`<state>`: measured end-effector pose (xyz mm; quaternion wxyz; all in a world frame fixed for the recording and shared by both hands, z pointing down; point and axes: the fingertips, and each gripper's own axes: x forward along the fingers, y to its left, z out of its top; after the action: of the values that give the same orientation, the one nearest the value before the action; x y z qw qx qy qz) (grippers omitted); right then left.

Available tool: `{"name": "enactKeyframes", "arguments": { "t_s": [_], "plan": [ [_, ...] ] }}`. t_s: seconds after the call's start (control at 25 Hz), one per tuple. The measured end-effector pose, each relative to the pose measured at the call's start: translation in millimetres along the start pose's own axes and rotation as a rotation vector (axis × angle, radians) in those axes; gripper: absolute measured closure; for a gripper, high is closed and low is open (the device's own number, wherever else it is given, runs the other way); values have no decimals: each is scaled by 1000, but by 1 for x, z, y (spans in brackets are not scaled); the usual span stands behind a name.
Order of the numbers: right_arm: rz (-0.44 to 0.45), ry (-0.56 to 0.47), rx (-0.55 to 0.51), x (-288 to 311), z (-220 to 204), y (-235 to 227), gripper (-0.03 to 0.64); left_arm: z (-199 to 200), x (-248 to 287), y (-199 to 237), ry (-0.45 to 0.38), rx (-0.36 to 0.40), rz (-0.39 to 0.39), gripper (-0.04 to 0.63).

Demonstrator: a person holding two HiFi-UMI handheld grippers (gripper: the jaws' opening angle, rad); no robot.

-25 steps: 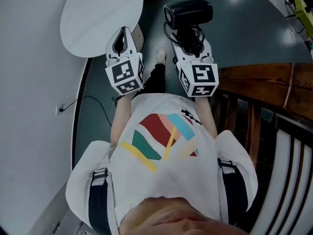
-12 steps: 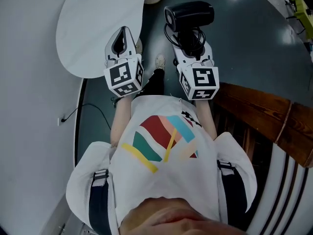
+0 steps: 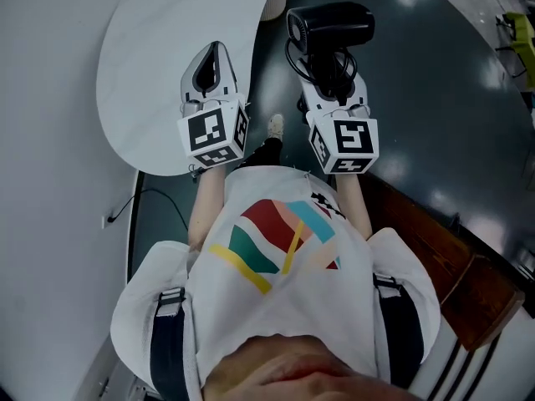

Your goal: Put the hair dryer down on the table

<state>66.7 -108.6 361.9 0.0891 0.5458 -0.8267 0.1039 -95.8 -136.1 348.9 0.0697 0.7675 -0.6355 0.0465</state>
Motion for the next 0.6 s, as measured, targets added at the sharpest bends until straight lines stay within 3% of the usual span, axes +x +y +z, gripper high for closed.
{"name": "enactKeyframes", "arguments": {
  "t_s": [0.48,0.6],
  "plan": [
    [29,18,15,113,22,-25,397,5,99,46,17,-40,37,583],
    [31,13,14,123,24,-29,397,7,105,47,11,7,55,583]
  ]
}}
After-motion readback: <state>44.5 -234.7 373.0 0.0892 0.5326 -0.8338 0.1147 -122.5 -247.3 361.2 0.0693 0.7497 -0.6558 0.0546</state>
